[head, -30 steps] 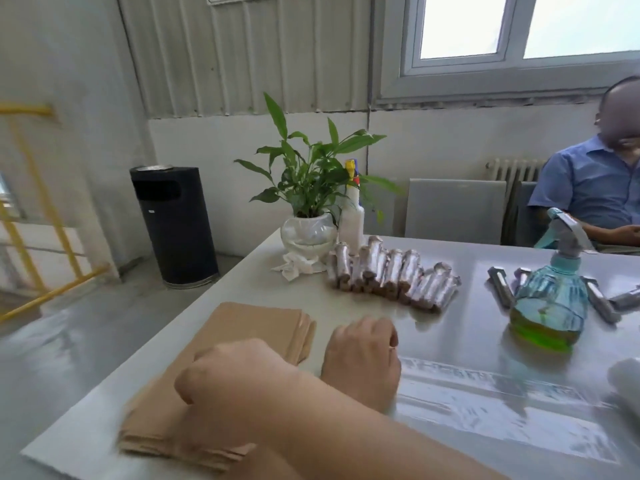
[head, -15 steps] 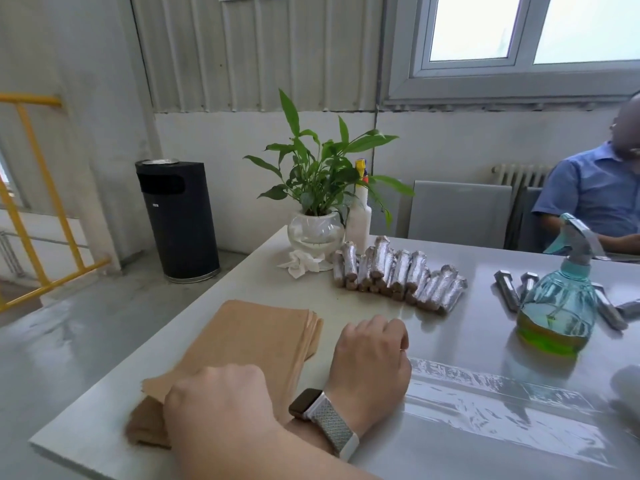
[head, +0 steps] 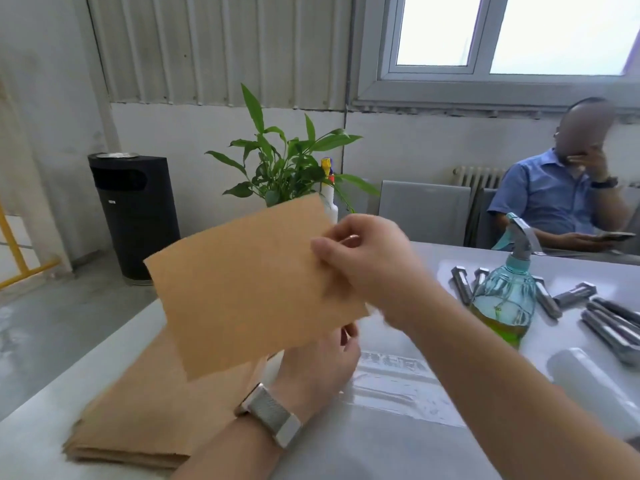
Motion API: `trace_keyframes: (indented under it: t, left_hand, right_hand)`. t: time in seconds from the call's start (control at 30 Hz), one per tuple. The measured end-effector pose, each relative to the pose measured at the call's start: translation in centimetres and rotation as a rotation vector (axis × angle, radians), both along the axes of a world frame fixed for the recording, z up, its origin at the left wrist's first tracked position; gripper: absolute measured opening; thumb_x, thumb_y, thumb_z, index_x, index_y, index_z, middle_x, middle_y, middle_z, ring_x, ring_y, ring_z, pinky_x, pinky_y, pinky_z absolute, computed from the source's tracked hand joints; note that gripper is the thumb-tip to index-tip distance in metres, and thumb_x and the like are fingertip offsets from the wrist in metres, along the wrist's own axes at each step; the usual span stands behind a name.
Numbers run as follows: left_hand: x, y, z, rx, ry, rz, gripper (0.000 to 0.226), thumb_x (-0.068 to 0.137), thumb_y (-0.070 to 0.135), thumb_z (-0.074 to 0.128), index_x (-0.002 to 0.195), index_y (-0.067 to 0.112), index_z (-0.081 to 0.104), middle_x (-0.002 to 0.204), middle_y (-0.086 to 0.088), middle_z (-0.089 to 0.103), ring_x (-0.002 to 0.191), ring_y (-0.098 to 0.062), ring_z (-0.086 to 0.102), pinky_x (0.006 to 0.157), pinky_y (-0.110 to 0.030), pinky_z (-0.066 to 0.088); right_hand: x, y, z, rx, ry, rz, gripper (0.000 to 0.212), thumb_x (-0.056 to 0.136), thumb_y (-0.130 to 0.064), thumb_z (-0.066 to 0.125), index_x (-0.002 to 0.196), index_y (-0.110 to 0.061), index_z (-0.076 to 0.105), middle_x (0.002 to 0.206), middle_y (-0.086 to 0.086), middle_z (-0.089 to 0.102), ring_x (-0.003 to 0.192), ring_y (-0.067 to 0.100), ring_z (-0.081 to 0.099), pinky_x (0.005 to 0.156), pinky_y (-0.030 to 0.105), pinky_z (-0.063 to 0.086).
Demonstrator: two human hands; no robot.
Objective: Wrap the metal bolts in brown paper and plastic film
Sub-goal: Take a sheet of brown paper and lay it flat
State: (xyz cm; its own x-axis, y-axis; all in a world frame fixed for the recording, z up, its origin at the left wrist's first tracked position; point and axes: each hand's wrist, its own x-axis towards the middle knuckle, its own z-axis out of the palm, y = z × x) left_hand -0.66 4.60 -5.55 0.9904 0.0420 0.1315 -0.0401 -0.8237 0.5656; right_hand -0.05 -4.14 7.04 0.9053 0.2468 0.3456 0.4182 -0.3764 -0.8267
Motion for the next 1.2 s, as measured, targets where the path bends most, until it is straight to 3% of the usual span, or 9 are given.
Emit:
trace_keyframes:
  t: [0.07, 0.13, 0.23, 0.33, 0.43, 0.63, 0.97, 1.07, 1.2]
  left_hand:
    - [-0.2, 0.6, 0.7, -0.145, 0.195, 0.067, 0.026, 0.098, 0.039, 0.044, 0.112, 0.023, 0.058, 0.119, -0.007, 0.063, 0.114, -0.028, 0.059, 0.095, -0.035, 0.044]
    - [0.0, 1.0, 1.1, -0.279, 0.196, 0.147, 0.002, 0.090, 0.027, 0.059, 0.090, 0.026, 0.057, 0.102, -0.007, 0.064, 0.099, -0.025, 0.066, 0.084, -0.033, 0.049]
    - [0.1, 1.2, 1.8, -0.553, -0.031, 0.104, 0.019, 0.094, 0.011, 0.047, 0.088, 0.021, 0.063, 0.063, 0.003, 0.066, 0.048, -0.007, 0.054, 0.051, -0.015, 0.041]
    - [0.0, 1.1, 1.8, -0.660, -0.102, 0.062, 0.027, 0.097, 0.008, 0.036, 0.104, 0.025, 0.055, 0.070, -0.001, 0.074, 0.049, -0.012, 0.056, 0.043, -0.015, 0.039]
    - [0.6, 1.0, 0.6, -0.644, -0.108, 0.031, 0.023, 0.099, 0.012, 0.038, 0.102, 0.025, 0.058, 0.069, -0.004, 0.073, 0.051, -0.018, 0.056, 0.051, -0.024, 0.042]
    - [1.0, 1.2, -0.5, -0.413, -0.160, 0.051, 0.005, 0.092, 0.036, 0.060, 0.089, 0.032, 0.062, 0.068, 0.006, 0.069, 0.048, -0.008, 0.055, 0.055, -0.030, 0.046]
    - [-0.5, 1.3, 0.3, -0.061, -0.253, -0.260, 0.031, 0.078, 0.034, 0.078, 0.101, 0.040, 0.059, 0.098, 0.021, 0.059, 0.095, 0.001, 0.054, 0.087, -0.023, 0.044]
    - [-0.7, 1.3, 0.2, 0.003, -0.205, -0.399, 0.035, 0.078, 0.043, 0.076, 0.107, 0.045, 0.056, 0.108, 0.035, 0.054, 0.111, 0.013, 0.044, 0.097, -0.013, 0.031]
    - [-0.3, 1.7, 0.0, 0.069, -0.151, -0.484, 0.042, 0.078, 0.049, 0.074, 0.113, 0.049, 0.052, 0.115, 0.034, 0.052, 0.117, 0.013, 0.042, 0.102, -0.015, 0.027]
  right_hand:
    - [1.2, -6.2, -0.4, 0.174, 0.141, -0.133, 0.008, 0.085, -0.024, 0.074, 0.091, -0.020, 0.070, 0.079, 0.003, 0.072, 0.054, 0.009, 0.062, 0.047, 0.021, 0.045]
    - [1.8, -10.7, -2.9, 0.217, 0.261, -0.211, 0.018, 0.087, -0.016, 0.073, 0.104, -0.016, 0.069, 0.078, 0.008, 0.072, 0.051, 0.014, 0.063, 0.042, 0.025, 0.046]
    - [1.3, -15.8, -7.0, 0.121, 0.331, -0.355, 0.025, 0.088, -0.013, 0.072, 0.111, -0.018, 0.063, 0.078, 0.011, 0.071, 0.041, 0.017, 0.058, 0.036, 0.024, 0.040]
    - [0.3, -17.9, -10.3, -0.052, 0.267, -0.459, 0.032, 0.087, -0.017, 0.072, 0.115, -0.026, 0.060, 0.074, 0.005, 0.069, 0.045, 0.010, 0.058, 0.041, 0.021, 0.040]
    - [-0.4, -18.3, -11.6, -0.265, 0.175, -0.446, 0.036, 0.090, -0.021, 0.068, 0.121, -0.029, 0.052, 0.074, 0.000, 0.067, 0.060, 0.014, 0.059, 0.054, 0.025, 0.041]
    - [-0.8, -18.5, -11.9, -0.491, 0.108, -0.460, 0.041, 0.096, -0.027, 0.055, 0.133, -0.033, 0.040, 0.080, -0.012, 0.059, 0.069, -0.001, 0.050, 0.053, 0.016, 0.032]
    - [-1.7, -17.7, -11.0, -0.913, 0.057, -0.458, 0.046, 0.093, -0.042, 0.052, 0.133, -0.031, 0.033, 0.121, -0.001, 0.055, 0.112, 0.024, 0.057, 0.082, 0.033, 0.046]
    - [-0.4, -20.1, -8.3, -1.043, -0.052, -0.568, 0.039, 0.086, -0.058, 0.055, 0.115, -0.035, 0.045, 0.113, -0.003, 0.055, 0.097, 0.023, 0.061, 0.067, 0.032, 0.041]
    - [5.1, -27.6, -3.5, -1.030, 0.157, -0.735, 0.022, 0.090, -0.044, 0.059, 0.096, -0.023, 0.060, 0.101, 0.005, 0.064, 0.083, 0.024, 0.056, 0.066, 0.030, 0.042]
